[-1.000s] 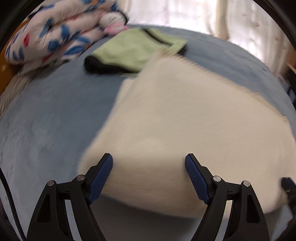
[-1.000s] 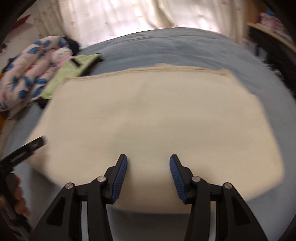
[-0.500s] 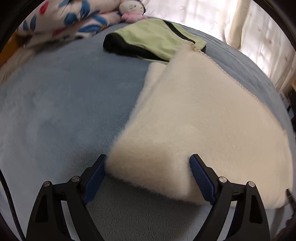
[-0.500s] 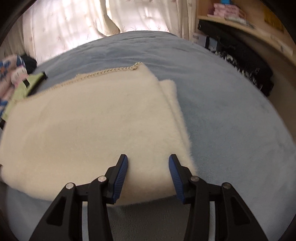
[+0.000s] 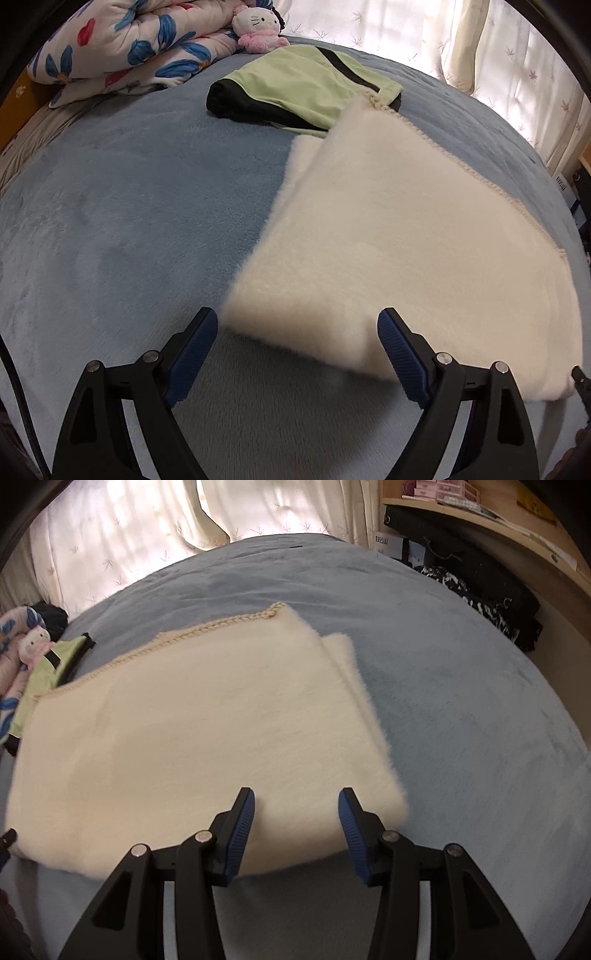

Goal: Fold large clothes

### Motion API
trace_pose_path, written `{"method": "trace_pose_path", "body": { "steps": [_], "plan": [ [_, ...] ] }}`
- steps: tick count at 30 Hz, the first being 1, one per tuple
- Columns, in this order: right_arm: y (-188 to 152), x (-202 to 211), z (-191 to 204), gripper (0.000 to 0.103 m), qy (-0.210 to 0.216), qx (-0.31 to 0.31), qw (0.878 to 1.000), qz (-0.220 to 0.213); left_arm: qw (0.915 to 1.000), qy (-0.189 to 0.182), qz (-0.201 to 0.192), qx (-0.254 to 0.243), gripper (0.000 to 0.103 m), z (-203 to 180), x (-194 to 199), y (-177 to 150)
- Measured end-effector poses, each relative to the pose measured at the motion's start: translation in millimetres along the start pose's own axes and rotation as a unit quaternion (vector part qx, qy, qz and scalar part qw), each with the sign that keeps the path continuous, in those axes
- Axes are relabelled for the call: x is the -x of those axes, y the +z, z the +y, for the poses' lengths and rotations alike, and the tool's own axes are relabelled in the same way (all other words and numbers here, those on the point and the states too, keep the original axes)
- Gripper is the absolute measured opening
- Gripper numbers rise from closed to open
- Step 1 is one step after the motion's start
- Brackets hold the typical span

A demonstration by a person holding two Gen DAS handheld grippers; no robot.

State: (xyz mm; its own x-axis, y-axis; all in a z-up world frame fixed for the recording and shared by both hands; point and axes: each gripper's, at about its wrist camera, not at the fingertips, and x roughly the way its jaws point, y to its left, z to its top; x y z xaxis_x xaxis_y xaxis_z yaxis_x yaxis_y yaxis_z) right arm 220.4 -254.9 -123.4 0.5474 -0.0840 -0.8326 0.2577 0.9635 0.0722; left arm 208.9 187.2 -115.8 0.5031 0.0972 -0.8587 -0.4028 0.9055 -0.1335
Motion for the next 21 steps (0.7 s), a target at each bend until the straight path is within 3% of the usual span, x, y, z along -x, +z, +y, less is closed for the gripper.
{"method": "trace_pose_path", "body": {
  "steps": [7, 13, 21],
  "plan": [
    [-11, 33, 17, 0.047, 0.039, -0.002, 0.999, -0.014, 0.9995, -0.025, -0.015, -0.008, 0.088, -1, 44, -6],
    [-28, 61, 42, 0.047, 0.048, 0.04, 0.997, -0.038, 0.9981, -0.047, -0.032, -0.026, 0.088, -5, 83, -20],
    [-48, 83, 67, 0.048, 0.071, 0.082, 0.993, -0.05, 0.9959, -0.073, -0.035, -0.041, 0.088, -12, 108, -37]
  ]
}}
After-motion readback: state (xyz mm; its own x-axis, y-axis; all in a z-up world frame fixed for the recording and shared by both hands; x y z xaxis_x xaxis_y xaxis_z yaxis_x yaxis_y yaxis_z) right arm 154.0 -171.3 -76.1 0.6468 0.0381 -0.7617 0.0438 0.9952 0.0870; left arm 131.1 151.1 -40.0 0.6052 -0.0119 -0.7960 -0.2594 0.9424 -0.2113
